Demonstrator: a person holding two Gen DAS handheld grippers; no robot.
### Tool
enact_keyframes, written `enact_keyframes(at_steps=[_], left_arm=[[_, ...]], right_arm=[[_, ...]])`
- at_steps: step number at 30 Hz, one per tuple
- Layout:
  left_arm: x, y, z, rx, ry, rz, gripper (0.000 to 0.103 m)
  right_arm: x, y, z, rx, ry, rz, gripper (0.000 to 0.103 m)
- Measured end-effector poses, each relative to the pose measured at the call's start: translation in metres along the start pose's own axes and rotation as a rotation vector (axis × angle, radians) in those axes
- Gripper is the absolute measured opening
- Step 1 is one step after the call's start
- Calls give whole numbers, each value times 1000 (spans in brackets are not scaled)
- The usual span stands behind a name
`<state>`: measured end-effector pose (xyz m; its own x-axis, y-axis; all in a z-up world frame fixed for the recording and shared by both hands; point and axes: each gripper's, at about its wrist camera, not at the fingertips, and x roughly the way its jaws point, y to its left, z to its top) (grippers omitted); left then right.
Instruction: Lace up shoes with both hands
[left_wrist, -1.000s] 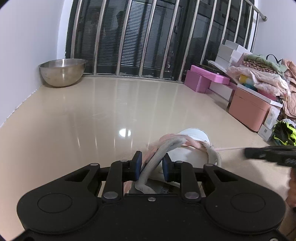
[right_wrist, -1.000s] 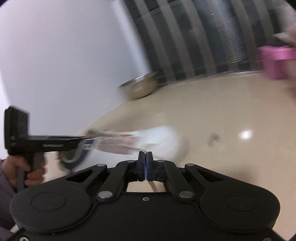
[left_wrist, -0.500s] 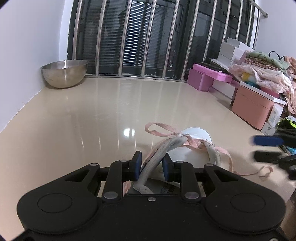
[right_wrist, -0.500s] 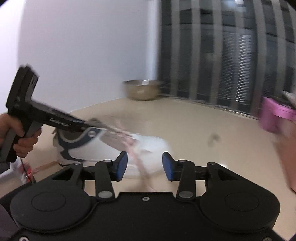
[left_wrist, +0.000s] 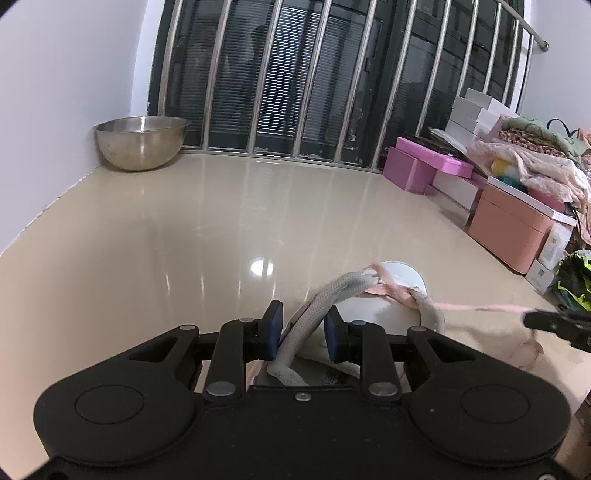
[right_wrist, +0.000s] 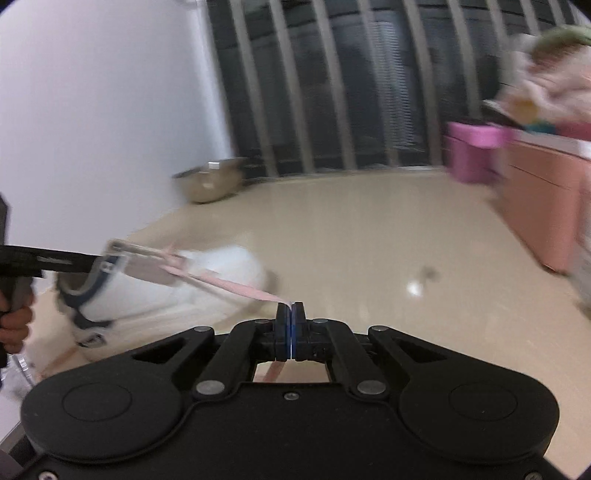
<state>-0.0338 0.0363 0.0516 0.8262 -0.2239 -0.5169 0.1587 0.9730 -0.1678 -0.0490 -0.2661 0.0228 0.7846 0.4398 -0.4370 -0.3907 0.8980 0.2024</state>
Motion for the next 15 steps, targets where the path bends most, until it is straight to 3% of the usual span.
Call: enact_keyframes(at_steps=[4,8,10,11,15], left_arm=[[4,-1,3,-15,-12,37,25],[11,-1,9,-41,-25,83,25],[18,3,13,-103,-30,100,24],[19,6,14,-140,-33,106,24],[25,15,15,-232,-65,150,24]], right_arm=[[-8,4,-4,-27,-12,-43,0],[4,13,10,-52,-42,-149,5],[13,17,17,-65,-55,-213,15],[12,17,19,-63,-62,-217,28],[-3,5,18,-20,-72,-250,46]])
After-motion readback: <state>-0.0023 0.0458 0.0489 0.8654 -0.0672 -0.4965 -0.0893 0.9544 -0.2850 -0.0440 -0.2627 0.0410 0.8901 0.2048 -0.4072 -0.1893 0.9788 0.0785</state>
